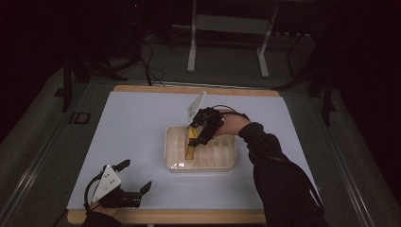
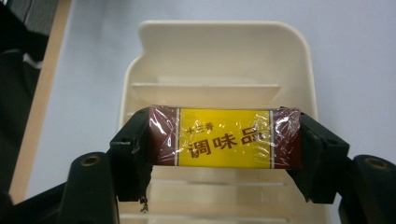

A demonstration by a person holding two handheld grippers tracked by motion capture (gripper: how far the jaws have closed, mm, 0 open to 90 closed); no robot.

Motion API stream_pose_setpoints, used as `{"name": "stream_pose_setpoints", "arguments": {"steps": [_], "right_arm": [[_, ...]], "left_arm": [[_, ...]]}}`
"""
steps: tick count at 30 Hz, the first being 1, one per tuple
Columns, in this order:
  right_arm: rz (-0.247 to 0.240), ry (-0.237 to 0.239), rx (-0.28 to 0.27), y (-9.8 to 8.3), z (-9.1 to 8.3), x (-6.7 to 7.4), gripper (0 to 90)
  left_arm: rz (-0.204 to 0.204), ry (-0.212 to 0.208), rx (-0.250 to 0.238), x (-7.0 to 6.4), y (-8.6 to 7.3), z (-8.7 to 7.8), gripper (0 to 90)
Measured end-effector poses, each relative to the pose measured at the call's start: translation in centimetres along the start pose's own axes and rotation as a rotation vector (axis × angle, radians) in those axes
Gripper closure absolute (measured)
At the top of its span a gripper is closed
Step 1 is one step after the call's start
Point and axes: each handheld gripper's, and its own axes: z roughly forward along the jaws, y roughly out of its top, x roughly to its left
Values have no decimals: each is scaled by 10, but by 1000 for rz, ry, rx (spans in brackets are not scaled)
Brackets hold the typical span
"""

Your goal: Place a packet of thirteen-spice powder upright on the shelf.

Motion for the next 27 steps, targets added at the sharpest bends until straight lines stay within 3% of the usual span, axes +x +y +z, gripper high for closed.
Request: {"name": "stream_pose_setpoints", "arguments": {"steps": [12, 20, 27], "right_arm": [[9, -4, -78, -11, 18, 1, 319], [-12, -13, -81, -11, 18, 2, 311], [7, -24, -98, -9, 11, 2, 258]], "left_arm": [[-7, 0, -15, 0, 0, 0, 0], [-4, -8, -9, 0, 0, 0, 0], [-4, -16, -8, 0, 0, 0, 0]]}}
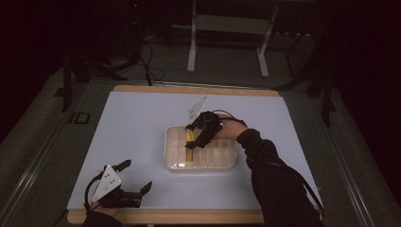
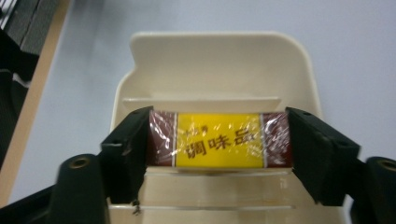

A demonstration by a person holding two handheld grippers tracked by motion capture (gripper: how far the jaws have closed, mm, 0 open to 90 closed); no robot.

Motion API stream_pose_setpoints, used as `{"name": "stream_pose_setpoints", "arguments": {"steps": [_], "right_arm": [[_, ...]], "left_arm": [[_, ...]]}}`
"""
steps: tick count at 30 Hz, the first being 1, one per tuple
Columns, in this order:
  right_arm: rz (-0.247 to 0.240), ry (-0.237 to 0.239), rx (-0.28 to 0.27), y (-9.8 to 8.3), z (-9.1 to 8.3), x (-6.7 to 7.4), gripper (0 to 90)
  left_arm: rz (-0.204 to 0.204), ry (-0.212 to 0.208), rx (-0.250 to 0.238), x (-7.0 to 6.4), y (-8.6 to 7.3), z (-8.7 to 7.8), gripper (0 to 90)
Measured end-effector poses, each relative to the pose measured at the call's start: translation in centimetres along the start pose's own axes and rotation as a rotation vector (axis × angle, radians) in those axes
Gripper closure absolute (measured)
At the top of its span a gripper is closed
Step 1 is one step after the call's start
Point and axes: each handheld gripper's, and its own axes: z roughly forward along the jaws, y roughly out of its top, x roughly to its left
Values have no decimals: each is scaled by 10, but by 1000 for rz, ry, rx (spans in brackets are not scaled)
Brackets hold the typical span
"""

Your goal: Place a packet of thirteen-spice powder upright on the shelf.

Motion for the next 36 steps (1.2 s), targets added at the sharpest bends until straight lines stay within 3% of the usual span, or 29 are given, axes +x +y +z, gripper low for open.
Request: {"name": "stream_pose_setpoints", "arguments": {"steps": [7, 11, 16, 21, 25, 32, 36], "right_arm": [[16, -6, -17, 6, -14, 2, 176], [20, -48, -41, 6, -22, 3, 155], [34, -64, -61, 6, -33, 5, 111], [48, -116, -73, 2, -43, 6, 110], [77, -110, -80, -1, -51, 5, 110], [121, -183, -102, -11, -63, 8, 110], [149, -198, -93, -19, -64, 9, 110]], "left_arm": [[-4, -1, 3, 0, 0, 1, 0], [-2, 0, 5, 0, 0, 1, 0], [4, -11, 14, 0, 0, 2, 0], [6, -12, 11, -1, 0, 2, 0], [6, -9, 11, -1, 0, 2, 0], [7, -8, 15, -1, 0, 3, 0], [9, -12, 17, -1, 0, 3, 0]]}}
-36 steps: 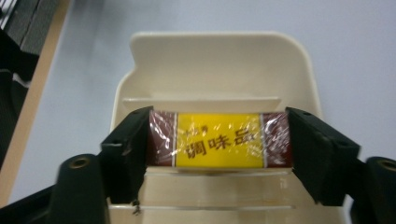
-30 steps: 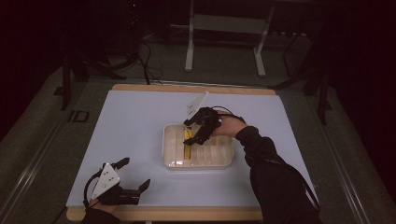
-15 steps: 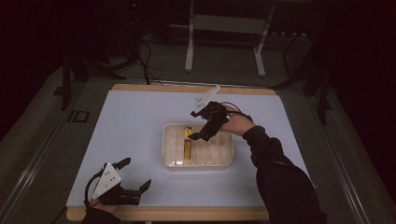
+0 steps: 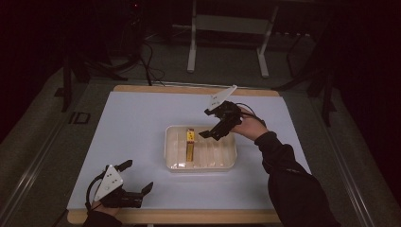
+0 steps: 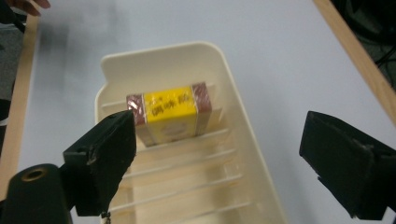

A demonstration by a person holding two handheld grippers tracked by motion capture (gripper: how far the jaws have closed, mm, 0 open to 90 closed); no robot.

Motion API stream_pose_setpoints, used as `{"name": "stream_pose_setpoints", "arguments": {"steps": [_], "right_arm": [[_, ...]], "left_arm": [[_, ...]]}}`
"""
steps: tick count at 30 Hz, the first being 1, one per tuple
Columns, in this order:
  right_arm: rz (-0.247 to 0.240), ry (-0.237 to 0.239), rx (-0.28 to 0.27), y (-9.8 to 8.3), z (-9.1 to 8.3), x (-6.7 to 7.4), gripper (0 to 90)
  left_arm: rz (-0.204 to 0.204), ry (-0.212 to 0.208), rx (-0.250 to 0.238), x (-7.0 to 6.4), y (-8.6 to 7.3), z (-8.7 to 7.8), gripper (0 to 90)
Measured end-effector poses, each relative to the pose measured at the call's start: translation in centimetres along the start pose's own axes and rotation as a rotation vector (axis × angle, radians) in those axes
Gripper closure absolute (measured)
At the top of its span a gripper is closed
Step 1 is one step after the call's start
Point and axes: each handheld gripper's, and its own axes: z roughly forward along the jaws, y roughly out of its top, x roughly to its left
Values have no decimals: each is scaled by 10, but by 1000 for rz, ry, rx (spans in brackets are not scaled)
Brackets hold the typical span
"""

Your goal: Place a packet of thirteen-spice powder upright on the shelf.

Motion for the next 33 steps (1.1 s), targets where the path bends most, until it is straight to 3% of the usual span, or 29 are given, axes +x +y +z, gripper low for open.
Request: {"name": "stream_pose_setpoints", "arguments": {"steps": [4, 9, 12, 13, 22, 26, 33], "right_arm": [[15, -12, -4, -8, -3, -1, 110], [95, -32, -19, -17, -7, -2, 111], [112, -56, -23, -21, -7, -1, 111], [141, -88, -28, -25, -8, 0, 112], [256, -159, -63, -42, -19, 5, 111], [272, -155, -76, -50, -22, 10, 111], [290, -190, -101, -64, -32, 19, 111]], "left_arm": [[-3, 3, -2, 0, 0, 0, 0], [2, -1, 3, 0, 0, 1, 0], [4, -1, 7, 0, 0, 1, 0], [1, 1, 3, 0, 0, 1, 0], [4, -2, 8, 0, 0, 2, 0], [2, -2, 5, 0, 0, 2, 0], [9, -1, 19, 0, 0, 3, 0]]}}
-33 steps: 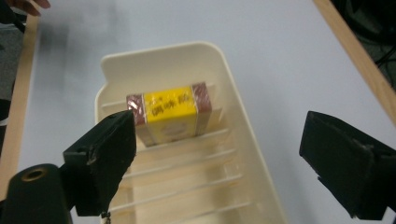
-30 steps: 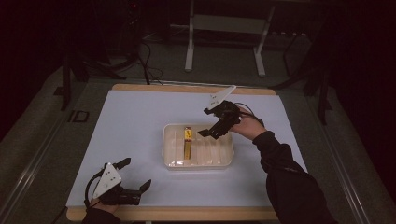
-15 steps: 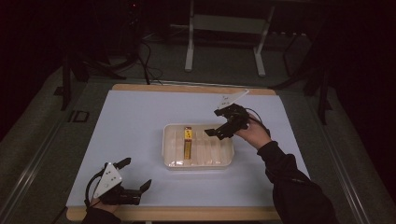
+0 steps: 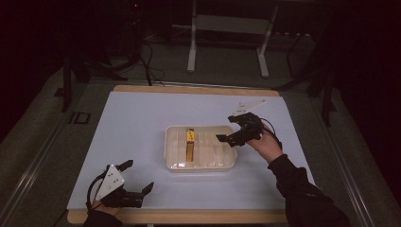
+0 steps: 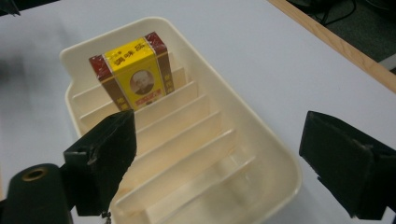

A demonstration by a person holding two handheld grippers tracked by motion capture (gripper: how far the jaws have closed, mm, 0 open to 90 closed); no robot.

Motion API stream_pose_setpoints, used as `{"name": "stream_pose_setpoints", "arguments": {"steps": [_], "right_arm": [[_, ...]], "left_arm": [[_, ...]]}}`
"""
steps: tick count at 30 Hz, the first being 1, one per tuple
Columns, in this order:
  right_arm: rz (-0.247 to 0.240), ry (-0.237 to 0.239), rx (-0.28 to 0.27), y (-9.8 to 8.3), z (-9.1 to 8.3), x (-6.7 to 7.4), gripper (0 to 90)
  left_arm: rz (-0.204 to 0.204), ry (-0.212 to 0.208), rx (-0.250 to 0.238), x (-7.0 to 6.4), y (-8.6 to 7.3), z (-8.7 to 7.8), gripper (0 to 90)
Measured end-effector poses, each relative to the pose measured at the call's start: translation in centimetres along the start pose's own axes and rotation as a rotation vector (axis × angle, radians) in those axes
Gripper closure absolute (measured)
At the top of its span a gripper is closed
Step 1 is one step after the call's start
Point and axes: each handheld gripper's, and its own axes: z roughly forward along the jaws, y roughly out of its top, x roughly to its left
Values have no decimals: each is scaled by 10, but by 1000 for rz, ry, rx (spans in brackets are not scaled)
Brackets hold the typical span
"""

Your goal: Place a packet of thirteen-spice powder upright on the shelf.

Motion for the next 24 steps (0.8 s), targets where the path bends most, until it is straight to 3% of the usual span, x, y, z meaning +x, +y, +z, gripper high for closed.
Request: {"name": "stream_pose_setpoints", "arguments": {"steps": [7, 13, 15, 24], "right_arm": [[30, -7, -44, -14, -13, 1, 111], [69, -48, -82, -32, -21, 3, 112], [57, -77, -82, -37, -22, 6, 111], [72, -107, -114, -59, -30, 18, 112]], "left_arm": [[-4, 2, -6, 0, 0, 0, 0], [-6, 0, -6, 0, 0, 0, 0], [-6, -1, -6, 0, 0, 0, 0], [-6, -2, -9, 0, 0, -1, 0]]}}
